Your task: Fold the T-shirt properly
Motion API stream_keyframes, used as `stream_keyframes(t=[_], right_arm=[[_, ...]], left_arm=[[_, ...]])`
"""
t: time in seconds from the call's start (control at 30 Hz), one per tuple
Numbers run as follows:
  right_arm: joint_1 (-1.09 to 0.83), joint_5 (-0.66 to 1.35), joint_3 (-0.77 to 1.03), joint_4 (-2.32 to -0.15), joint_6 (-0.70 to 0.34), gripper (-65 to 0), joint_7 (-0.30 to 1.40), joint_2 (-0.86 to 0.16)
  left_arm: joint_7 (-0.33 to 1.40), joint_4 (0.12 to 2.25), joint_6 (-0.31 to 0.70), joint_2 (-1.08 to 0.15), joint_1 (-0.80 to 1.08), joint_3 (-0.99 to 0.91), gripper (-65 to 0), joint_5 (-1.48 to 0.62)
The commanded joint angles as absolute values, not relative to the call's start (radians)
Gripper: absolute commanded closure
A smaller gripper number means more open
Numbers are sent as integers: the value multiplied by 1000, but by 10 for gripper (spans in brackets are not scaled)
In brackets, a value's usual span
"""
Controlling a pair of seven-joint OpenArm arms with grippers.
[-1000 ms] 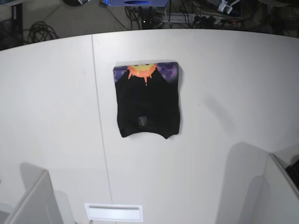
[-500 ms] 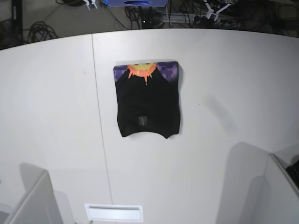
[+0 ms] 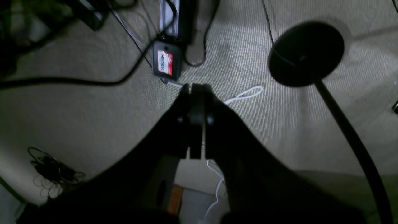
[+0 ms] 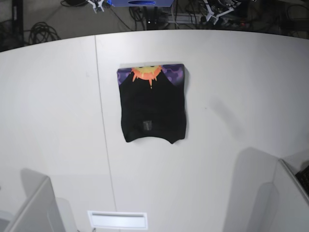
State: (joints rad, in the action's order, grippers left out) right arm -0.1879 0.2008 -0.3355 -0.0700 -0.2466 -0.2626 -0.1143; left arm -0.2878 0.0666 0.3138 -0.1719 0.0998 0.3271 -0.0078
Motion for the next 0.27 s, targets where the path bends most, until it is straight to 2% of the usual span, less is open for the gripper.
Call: stream_keyframes(t=[0.0, 0.23], right_arm=[[-197, 197, -332, -67, -248, 0, -263, -127], [-203, 197, -332, -117, -248, 0, -263, -128]], left_arm=[[-292, 67, 315, -182, 105, 328, 0, -10], [-302, 68, 315, -180, 111, 328, 0, -12]])
